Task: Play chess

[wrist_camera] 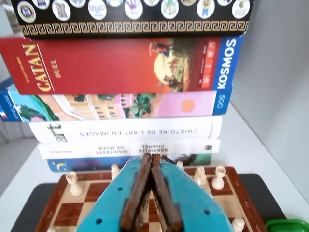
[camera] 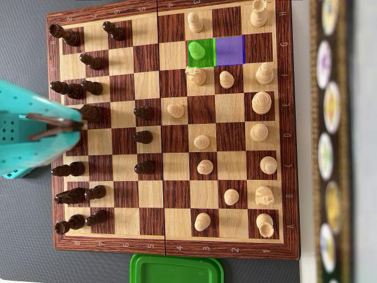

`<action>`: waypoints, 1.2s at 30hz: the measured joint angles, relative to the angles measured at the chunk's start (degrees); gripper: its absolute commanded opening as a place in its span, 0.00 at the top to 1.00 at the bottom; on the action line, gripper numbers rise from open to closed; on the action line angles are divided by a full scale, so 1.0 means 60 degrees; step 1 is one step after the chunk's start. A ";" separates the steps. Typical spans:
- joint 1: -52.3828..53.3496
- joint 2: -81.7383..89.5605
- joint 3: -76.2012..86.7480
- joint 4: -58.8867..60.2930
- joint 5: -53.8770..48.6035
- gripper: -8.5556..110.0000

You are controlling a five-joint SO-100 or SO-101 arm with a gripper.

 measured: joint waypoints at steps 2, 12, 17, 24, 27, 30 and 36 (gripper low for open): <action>0.0000 0.0410 0.0337 -0.0439 0.0220 0.93; 0.0000 0.0557 0.1201 -0.3984 0.0308 0.93; 0.0000 0.0557 0.1904 -0.6768 0.0322 0.93; 0.0205 0.0557 0.2051 -0.9170 0.0322 0.93; 0.0337 0.0571 0.2051 -1.0151 0.0322 0.93; 0.0366 0.0659 0.2168 -1.1118 0.0322 0.93; 0.0366 0.0703 0.2798 -1.3872 0.0322 0.93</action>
